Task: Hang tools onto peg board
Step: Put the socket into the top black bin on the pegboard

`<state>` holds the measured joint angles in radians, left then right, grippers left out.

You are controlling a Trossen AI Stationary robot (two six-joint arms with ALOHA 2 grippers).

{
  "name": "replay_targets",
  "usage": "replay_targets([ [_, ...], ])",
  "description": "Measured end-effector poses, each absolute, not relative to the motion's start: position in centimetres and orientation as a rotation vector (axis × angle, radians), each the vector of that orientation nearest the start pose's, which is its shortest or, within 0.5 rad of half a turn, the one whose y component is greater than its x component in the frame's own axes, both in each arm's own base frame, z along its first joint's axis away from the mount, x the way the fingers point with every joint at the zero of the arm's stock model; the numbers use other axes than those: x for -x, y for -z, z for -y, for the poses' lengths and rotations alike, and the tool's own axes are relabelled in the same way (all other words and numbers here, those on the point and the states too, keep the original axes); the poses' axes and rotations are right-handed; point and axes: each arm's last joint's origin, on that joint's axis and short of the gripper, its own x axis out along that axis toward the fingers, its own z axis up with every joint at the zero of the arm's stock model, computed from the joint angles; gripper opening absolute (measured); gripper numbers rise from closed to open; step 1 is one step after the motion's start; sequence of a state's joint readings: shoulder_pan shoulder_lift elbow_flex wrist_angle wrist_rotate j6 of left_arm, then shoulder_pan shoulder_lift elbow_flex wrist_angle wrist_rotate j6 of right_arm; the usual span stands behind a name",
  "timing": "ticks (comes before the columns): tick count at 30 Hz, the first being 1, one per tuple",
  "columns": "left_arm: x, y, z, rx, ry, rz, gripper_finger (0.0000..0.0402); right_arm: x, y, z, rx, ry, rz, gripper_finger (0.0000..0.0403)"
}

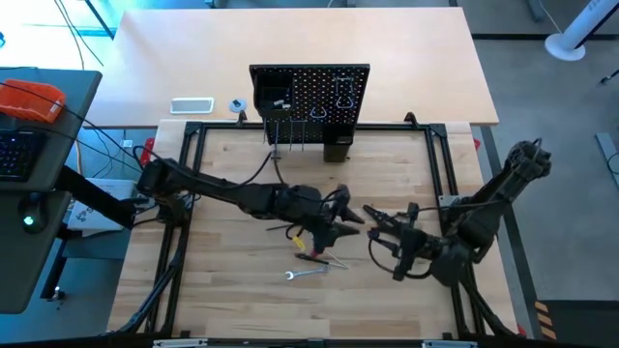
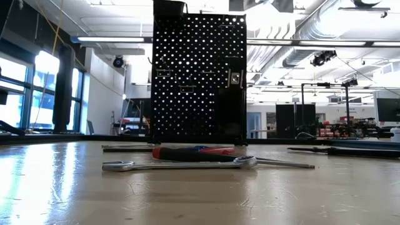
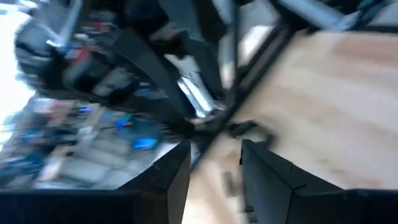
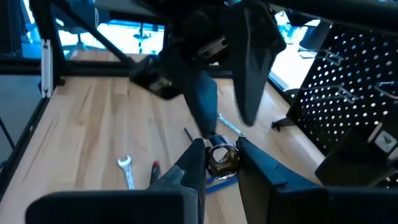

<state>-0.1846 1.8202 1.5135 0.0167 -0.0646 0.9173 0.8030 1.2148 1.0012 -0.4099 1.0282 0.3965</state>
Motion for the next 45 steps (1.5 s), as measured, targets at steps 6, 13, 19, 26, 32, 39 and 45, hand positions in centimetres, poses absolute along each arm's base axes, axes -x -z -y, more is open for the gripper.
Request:
replay_targets([
  [6,-42.3,-32.5,8.1,-1.088,0.078,-0.181,0.0134,-19.4,-32.5,-15.4,0.117,0.245,-0.272,0.0059],
  [13,-42.2,-32.9,8.2,-1.138,0.048,-0.169,0.0134,-18.8,-34.6,-14.8,0.130,0.191,-0.185,0.0054],
  [19,-42.1,-33.8,8.8,-1.168,-0.040,-0.105,0.0134,-18.9,-34.9,-14.4,0.133,0.185,-0.174,0.0056],
  [26,-41.9,-34.6,9.8,-1.238,-0.074,-0.031,0.0134,-19.2,-35.5,-14.2,0.155,0.172,-0.135,0.0057],
  [32,-41.9,-34.7,10.1,-1.267,-0.068,-0.011,0.0134,-19.1,-36.6,-14.1,0.183,0.161,-0.075,0.0058],
  [39,-41.7,-35.6,10.4,-1.266,-0.118,0.067,0.0134,-19.5,-36.9,-13.5,0.161,0.130,-0.056,0.0058],
  [45,-41.7,-35.8,10.6,-1.272,-0.106,0.109,0.0134,-19.9,-37.1,-13.1,0.148,0.118,-0.039,0.0058],
])
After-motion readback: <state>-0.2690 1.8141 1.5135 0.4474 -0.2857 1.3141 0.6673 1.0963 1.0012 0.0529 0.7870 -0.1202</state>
